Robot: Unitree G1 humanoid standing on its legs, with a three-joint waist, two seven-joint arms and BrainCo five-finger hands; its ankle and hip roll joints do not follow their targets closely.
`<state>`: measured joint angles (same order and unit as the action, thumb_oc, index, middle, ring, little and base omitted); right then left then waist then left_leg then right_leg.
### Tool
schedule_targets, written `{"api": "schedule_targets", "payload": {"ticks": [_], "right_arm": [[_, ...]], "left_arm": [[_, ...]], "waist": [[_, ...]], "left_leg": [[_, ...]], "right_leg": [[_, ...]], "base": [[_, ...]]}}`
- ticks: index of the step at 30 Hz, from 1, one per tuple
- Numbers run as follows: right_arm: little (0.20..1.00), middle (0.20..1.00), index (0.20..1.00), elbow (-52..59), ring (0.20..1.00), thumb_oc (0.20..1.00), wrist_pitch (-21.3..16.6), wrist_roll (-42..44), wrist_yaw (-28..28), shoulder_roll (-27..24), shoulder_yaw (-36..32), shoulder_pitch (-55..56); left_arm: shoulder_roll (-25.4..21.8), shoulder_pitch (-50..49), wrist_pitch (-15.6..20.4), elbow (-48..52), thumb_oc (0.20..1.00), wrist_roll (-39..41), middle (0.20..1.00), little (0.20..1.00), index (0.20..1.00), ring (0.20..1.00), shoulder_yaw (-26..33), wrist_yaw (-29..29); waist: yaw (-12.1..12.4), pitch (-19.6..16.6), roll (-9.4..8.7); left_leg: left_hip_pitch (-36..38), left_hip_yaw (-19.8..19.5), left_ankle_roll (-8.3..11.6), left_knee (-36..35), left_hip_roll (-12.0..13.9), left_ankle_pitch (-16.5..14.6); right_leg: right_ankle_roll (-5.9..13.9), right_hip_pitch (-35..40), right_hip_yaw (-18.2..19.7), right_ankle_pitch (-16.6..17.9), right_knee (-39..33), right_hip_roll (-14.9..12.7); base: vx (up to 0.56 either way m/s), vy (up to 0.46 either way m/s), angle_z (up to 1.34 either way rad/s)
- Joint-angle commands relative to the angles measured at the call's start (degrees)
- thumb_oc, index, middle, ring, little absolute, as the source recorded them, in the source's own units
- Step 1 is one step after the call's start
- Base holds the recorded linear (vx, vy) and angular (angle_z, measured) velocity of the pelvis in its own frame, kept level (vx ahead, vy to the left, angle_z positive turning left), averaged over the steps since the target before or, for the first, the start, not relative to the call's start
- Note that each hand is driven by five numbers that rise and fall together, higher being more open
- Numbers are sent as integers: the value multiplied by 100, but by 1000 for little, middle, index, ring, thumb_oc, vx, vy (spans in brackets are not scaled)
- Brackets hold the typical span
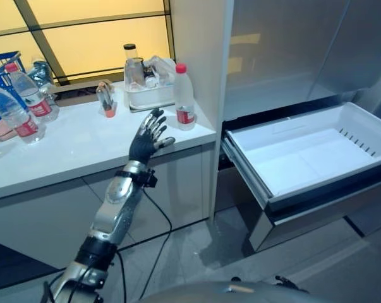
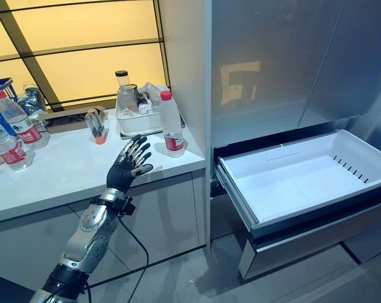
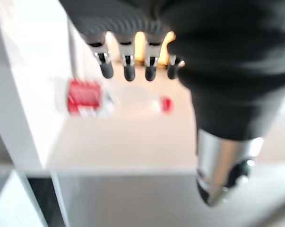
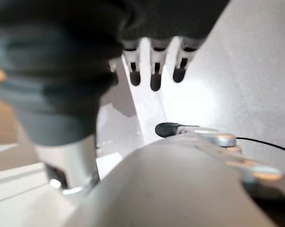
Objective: Take the drinks into the refrigerator
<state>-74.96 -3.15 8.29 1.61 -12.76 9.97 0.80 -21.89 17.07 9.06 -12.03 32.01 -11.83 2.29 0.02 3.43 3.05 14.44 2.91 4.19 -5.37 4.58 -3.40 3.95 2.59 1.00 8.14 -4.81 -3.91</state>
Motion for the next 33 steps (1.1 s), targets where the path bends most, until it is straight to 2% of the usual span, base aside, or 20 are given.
{"api": "schedule_targets", "payload": {"ticks": [1, 10, 15, 24, 33], "right_arm": [[1000, 1000, 1000, -149, 1000, 1000, 65, -255, -63, 142, 263, -137], [1000, 1000, 1000, -36, 1000, 1000, 53, -273, -27, 33, 439, -123], [1000, 1000, 1000, -104, 1000, 1000, 59, -286, -23, -48, 486, -99], [1000, 1000, 1000, -185, 1000, 1000, 48, -231, -18, -147, 496, -39], [1000, 1000, 1000, -212, 1000, 1000, 34, -177, 0, -141, 499, -36]], "left_arm": [[-179, 1139, 51, -702, 1000, -103, 1000, 1000, 1000, 1000, 93, 191], [-637, 2420, -114, -2419, 1000, -663, 1000, 1000, 1000, 1000, -232, 498], [-690, 3110, -178, -3196, 1000, -805, 1000, 1000, 1000, 1000, -445, 566], [-847, 4148, -60, -3566, 1000, -486, 1000, 1000, 1000, 1000, -632, 693], [-798, 4551, -79, -3829, 1000, -370, 1000, 1000, 1000, 1000, -786, 669]], "waist": [[-139, 79, -54], [-304, 107, 73], [-414, 136, 128], [-549, 204, 221], [-593, 214, 278]], "left_leg": [[-189, 186, -455, 239, -367, -214], [-214, 312, -405, 208, -332, -159], [-221, 391, -380, 172, -308, -126], [-231, 470, -351, 129, -291, -78], [-226, 457, -341, 128, -284, -69]], "right_leg": [[200, 187, 207, -884, 784, 59], [220, 168, 284, -827, 686, 117], [238, 145, 340, -776, 628, 140], [256, 113, 400, -703, 564, 169], [256, 153, 391, -695, 541, 156]], "base": [[0, 0, 0], [2, -1, -3], [-5, 1, -10], [-4, -4, -5], [0, -1, -1]]}}
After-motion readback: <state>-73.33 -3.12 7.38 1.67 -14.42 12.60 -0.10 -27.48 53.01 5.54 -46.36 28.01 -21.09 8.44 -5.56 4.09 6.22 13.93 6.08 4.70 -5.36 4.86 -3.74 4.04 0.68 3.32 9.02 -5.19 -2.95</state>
